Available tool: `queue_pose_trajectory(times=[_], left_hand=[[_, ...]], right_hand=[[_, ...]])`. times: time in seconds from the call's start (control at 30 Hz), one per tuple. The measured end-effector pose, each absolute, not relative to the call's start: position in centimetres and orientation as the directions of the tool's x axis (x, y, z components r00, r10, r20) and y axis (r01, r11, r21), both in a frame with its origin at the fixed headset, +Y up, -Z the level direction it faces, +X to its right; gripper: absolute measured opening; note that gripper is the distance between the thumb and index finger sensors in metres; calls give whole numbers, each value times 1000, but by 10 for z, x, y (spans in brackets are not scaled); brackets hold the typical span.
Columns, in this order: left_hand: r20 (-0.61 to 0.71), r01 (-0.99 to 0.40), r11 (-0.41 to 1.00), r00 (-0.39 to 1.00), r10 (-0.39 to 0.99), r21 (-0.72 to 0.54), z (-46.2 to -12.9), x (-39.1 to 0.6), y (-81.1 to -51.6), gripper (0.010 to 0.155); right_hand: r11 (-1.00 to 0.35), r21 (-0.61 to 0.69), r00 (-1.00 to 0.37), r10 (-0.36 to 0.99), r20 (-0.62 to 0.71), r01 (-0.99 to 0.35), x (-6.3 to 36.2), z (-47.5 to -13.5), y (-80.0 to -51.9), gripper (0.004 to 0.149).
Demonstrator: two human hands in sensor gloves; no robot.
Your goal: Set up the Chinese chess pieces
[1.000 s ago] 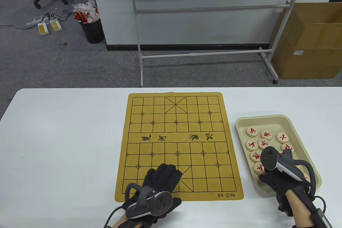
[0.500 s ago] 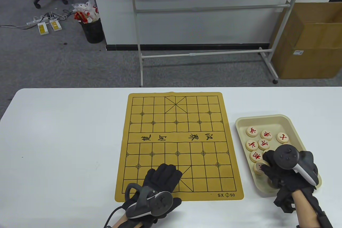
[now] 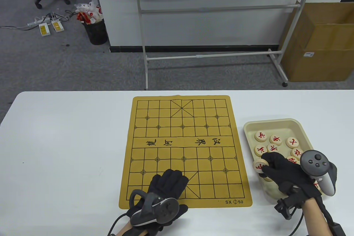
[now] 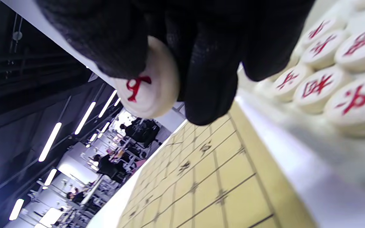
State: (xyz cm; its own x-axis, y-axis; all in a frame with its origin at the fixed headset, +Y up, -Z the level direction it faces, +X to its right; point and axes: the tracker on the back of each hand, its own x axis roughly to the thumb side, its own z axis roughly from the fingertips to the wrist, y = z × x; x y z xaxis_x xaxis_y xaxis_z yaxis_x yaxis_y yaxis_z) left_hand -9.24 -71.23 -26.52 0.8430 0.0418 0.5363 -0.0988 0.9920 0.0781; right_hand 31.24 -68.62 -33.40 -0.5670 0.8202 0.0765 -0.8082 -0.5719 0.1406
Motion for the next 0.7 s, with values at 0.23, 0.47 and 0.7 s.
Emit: queue_pose_trajectory(times=[0.23, 0.47, 0.7], left_hand=[[535, -101, 992, 844, 42, 82, -265, -93, -712, 87], [536, -102, 991, 843, 40, 85, -265, -92, -712, 87], [534, -101, 991, 845, 37, 91, -265, -93, -712, 87]], right_hand=[[-534, 232, -523, 845, 110, -813, 283, -329, -687, 52], [-529, 265, -499, 849, 176, -806, 252, -322, -675, 54], [-718, 174, -695, 696, 181, -674, 222, -332, -665, 56]])
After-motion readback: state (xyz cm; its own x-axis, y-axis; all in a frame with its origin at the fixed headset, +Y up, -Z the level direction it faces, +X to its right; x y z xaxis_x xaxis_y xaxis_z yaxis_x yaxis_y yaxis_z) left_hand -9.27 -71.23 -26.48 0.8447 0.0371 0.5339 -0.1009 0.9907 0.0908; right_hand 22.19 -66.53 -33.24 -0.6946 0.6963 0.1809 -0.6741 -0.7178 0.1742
